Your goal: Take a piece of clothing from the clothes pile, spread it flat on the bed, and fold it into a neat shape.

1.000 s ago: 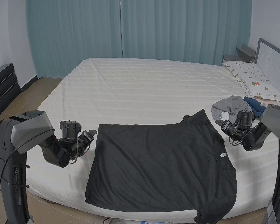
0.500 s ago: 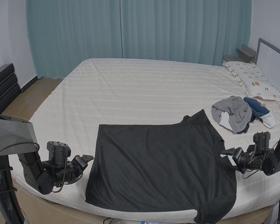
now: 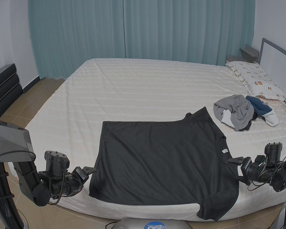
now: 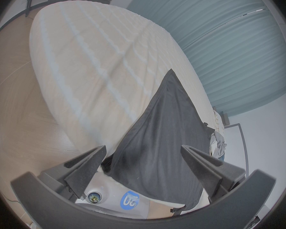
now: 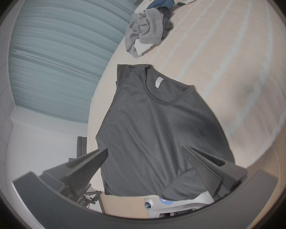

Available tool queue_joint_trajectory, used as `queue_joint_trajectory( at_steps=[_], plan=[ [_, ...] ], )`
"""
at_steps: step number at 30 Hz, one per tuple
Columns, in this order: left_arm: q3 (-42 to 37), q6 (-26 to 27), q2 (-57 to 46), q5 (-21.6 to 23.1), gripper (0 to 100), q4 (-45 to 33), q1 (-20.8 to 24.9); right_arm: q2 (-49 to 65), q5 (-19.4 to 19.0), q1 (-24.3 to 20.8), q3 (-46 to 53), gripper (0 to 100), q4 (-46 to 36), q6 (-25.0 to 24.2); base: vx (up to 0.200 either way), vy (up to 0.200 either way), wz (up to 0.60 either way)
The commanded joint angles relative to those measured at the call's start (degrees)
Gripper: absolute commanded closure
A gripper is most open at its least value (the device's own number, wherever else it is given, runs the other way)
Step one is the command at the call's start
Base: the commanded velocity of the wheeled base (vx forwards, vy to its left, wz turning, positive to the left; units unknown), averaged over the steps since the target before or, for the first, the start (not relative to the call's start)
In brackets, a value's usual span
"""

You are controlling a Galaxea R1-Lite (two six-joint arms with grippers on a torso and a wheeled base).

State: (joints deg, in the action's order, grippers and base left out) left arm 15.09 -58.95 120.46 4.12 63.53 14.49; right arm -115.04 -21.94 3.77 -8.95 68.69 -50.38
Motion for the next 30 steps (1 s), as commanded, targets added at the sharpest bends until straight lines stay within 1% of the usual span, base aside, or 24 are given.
queue_joint_trajectory(
  at_steps=[1,2,10,13,17,29,30],
  plan=[
    [-0.06,-0.02,0.31,0.10,0,0.02,0.01,-1.41,0.06,-0.08,1.48,0,1.44,0.02,-0.200,0.000,0.00],
    [-0.06,-0.02,0.31,0.10,0,0.02,0.01,-1.50,-0.03,-0.08,1.57,0,1.44,0.02,-0.200,0.000,0.00],
    [0.90,-0.81,1.36,0.10,0,0.02,-0.08,-1.94,0.23,-0.08,1.65,0,2.32,0.20,0.000,0.000,0.00],
    [2.84,-3.98,1.19,0.10,0,0.02,0.01,-1.94,0.15,-0.08,1.65,0,2.32,0.20,0.000,0.000,0.00],
    [3.54,-5.47,1.19,0.19,0,0.02,0.18,-1.94,0.15,-0.16,1.65,0,2.32,0.20,0.000,0.000,0.00],
    [3.19,-4.94,1.54,0.01,0,0.11,1.41,-3.17,0.59,-1.04,1.83,0,2.32,0.37,0.000,-0.200,0.00],
    [3.28,-4.94,1.45,0.01,0,0.11,1.24,-3.35,0.59,-1.13,2.09,0,2.32,0.46,0.000,0.000,0.00]
  ],
)
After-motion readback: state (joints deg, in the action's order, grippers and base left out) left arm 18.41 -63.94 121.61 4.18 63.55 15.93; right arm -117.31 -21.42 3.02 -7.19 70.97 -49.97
